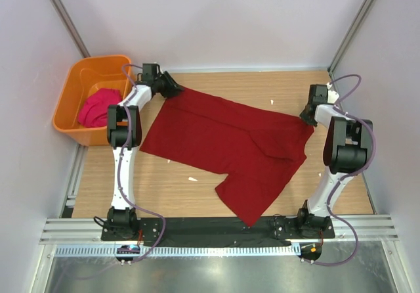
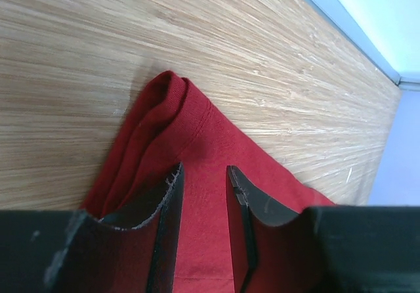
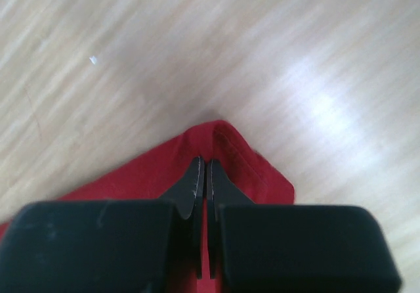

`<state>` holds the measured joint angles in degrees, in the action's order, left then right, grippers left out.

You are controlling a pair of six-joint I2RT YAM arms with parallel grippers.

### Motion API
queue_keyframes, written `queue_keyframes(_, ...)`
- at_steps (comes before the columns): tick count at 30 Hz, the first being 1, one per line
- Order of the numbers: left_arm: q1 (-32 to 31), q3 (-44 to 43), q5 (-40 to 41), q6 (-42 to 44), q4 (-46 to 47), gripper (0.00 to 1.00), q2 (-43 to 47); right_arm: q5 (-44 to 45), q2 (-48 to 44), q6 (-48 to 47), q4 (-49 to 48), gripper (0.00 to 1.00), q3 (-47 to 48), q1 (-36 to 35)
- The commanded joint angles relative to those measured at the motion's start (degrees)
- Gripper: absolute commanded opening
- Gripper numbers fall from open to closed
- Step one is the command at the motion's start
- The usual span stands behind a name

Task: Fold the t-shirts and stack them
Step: Fold the tshirt

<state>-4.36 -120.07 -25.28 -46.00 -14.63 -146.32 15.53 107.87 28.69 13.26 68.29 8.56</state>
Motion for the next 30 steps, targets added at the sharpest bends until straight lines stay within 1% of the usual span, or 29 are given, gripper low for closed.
queue_keyframes(1, 1.63, 0.98, 1.11, -3.05, 0.48, 0.33, -1.69, -0.23, 5.57, -2.76, -7.98, 0.01, 6.90, -0.38)
queue_keyframes(3, 1.64, 0.80, 1.46, -2.87, 0.48, 0.34, -1.25, -0.85, 11.35, -4.42, -7.28, 0.01, 12.27, -1.08)
queue_keyframes(4, 1.55, 0.80, 1.55, -2.78, 0.48, 0.35, -0.81, -1.20, 13.57, -4.78, -4.41, 0.01, 18.83, -1.26)
queue_keyframes(5, 1.55, 0.63, 1.81, -2.09, 0.40, 0.37, 0.58, -0.94, 15.42, -4.87, -1.68, 0.07, 22.98, -1.44)
queue_keyframes(6, 1.46, 0.45, 3.12, -1.30, -0.30, 0.41, 1.38, 0.10, 19.35, -4.43, 2.26, 0.13, 32.60, -1.61)
queue_keyframes(7, 1.11, -0.24, 4.17, -0.42, -1.53, 0.44, 2.52, 1.16, 20.87, -3.39, 12.74, 0.20, 37.74, -1.61)
queue_keyframes(8, 0.85, -0.60, 5.58, 0.98, -4.50, 0.47, 3.75, 2.39, 22.28, -2.77, 17.81, 0.36, 42.58, -1.61)
queue_keyframes(9, 0.58, -0.60, 6.63, 3.52, -5.57, 0.51, 6.46, 3.01, 23.07, -2.32, 22.38, 0.40, 49.06, -1.96)
queue_keyframes(10, -0.11, -0.52, 9.25, 4.85, -6.80, 0.53, 7.79, 4.23, 22.47, -2.58, 28.52, 0.46, 50.43, -2.31)
queue_keyframes(11, -0.47, -0.51, 10.24, 5.82, -8.64, 0.55, 9.02, 5.73, 21.07, -2.93, 30.67, 0.56, 50.62, -2.58)
queue_keyframes(12, -0.73, -0.60, 10.94, 7.31, -9.44, 0.64, 11.12, 7.22, 19.58, -3.37, 32.43, 0.57, 48.71, -2.67)
queue_keyframes(13, -1.43, -0.52, 11.91, 8.02, -10.75, 0.66, 11.93, 7.84, 15.04, -3.46, 33.84, 0.59, 46.43, -3.19)
queue_keyframes(14, -1.70, -0.51, 12.44, 8.64, -11.64, 0.67, 12.89, 8.11, 12.30, -3.55, 33.85, 0.62, 43.62, -3.37)
queue_keyframes(15, -2.05, -0.34, 12.88, 9.43, -12.60, 0.67, 14.38, 7.07, 9.66, -3.38, 33.33, 0.63, 36.98, -3.63)
queue_keyframes(16, -2.66, 0.18, 13.41, 10.91, -13.74, 0.67, 15.44, 6.45, 6.68, -3.11, 32.28, 0.63, 33.69, -4.24)
queue_keyframes(17, -3.02, 0.97, 15.24, 11.97, -16.10, 0.67, 16.41, 5.92, 1.77, -2.41, 32.18, 0.63, 30.70, -4.60)
queue_keyframes(18, -3.46, 2.20, 16.30, 13.12, -17.00, 0.66, 17.55, 5.05, -0.89, -2.06, 31.84, 0.63, 24.76, -4.95)
queue_keyframes(19, -4.77, 5.95, 17.18, 15.82, -17.62, 0.65, 20.78, 3.30, -3.35, -1.62, 30.53, 0.63, 21.48, -5.39)
queue_keyframes(20, -5.39, 8.34, 18.84, 17.07, -18.14, 0.65, 22.38, 2.58, -7.98, -1.01, 29.90, 0.63, 18.14, -6.35)
queue_keyframes(21, -6.61, 10.80, 19.30, 17.86, -18.67, 0.63, 24.22, 1.18, -10.21, -0.22, 28.07, 0.63, 11.75, -6.79)
queue_keyframes(22, -7.06, 15.52, 19.56, 18.39, -19.29, 0.63, 27.29, -2.22, -12.06, 0.22, 27.44, 0.63, 8.82, -7.32)
queue_keyframes(23, -7.59, 18.09, 19.65, 18.49, -20.68, 0.63, 28.97, -2.61, -14.16, 1.79, 27.09, 0.63, 6.18, -8.54)
queue_keyframes(24, -8.03, 20.55, 20.17, 18.40, -21.57, 0.63, 30.38, -2.70, -17.32, 2.07, 26.56, 0.63, 1.28, -10.38)
queue_keyframes(25, -8.99, 25.80, 20.35, 18.40, -22.10, 0.63, 31.87, -3.13, -19.00, 2.16, 25.08, 0.63, -0.95, -11.53)
queue_keyframes(26, -9.43, 28.46, 20.70, 18.57, -22.02, 0.63, 34.85, -2.96, -20.24, 2.42, 24.54, 0.63, -3.06, -12.59)
queue_keyframes(27, -10.40, 31.01, 21.58, 18.58, -21.93, 0.63, 35.83, -2.96, -22.08, 2.60, 24.01, 0.63, -6.56, -14.51)
queue_keyframes(28, -10.75, 35.65, 21.67, 18.40, -21.15, 0.63, 37.23, -4.01, -23.31, 2.78, 22.88, 0.63, -9.46, -15.40)
queue_keyframes(29, -11.02, 37.70, 22.02, 18.31, -21.05, 0.63, 37.60, -3.84, -23.32, 2.78, 22.26, 0.63, -9.49, -15.41)
queue_keyframes(30, -11.37, 39.37, 22.98, 18.23, -20.88, 0.63, 38.04, -3.67, -23.85, 2.86, 21.21, 0.63, -11.58, -15.41)
